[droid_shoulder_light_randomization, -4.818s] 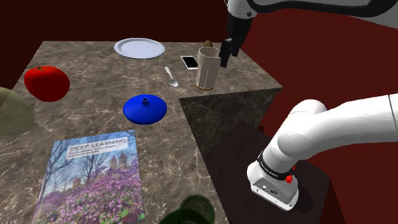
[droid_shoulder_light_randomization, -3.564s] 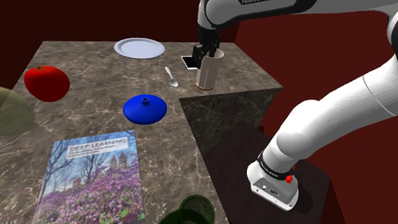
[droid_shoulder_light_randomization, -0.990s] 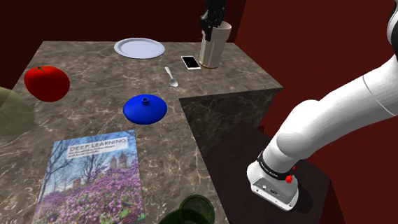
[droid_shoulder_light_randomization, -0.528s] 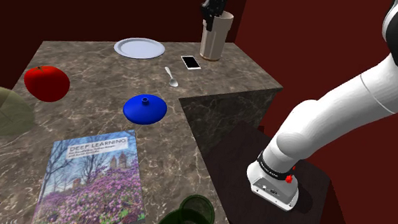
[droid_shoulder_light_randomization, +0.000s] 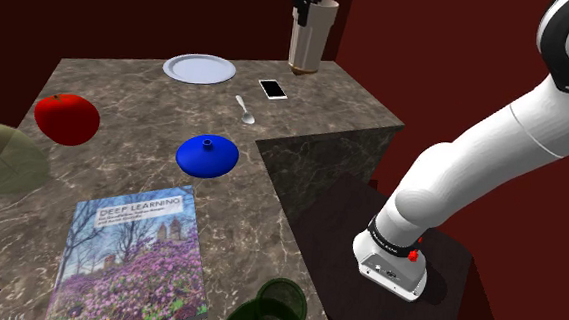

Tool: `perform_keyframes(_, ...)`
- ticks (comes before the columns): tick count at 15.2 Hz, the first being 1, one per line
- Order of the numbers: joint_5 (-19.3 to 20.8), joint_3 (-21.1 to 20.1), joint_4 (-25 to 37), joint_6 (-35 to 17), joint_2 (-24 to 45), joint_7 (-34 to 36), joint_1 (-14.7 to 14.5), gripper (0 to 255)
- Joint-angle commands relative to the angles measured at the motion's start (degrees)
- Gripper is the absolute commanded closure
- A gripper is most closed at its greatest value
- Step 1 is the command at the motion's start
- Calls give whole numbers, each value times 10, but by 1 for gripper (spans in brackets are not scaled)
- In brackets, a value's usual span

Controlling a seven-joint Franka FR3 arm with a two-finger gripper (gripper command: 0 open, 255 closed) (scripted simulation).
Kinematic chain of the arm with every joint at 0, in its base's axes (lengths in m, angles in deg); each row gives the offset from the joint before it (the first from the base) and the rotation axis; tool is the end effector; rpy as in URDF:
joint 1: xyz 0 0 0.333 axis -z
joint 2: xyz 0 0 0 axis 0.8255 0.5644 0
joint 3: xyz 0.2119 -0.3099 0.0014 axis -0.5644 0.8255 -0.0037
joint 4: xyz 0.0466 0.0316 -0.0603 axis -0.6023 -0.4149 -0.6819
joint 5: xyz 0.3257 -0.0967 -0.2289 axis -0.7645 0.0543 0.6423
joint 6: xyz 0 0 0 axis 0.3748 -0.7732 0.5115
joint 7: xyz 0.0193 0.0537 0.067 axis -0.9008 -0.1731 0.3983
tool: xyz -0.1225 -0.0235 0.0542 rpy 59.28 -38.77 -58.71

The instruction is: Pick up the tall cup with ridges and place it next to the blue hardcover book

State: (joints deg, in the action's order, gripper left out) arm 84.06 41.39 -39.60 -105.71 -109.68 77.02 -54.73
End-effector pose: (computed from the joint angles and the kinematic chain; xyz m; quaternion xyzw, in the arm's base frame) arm 0.4305 -0.0136 0.7270 0.9958 0.0295 0.0285 0.0814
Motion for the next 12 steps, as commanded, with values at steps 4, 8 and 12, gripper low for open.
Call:
perform_keyframes(4,1,-1,57,39,17,-6,1,255)
perform_keyframes(8,2,-2,108,72,35,-10,1,255)
perform_keyframes(12,-5,-28,85,84,6,28,-12,255)
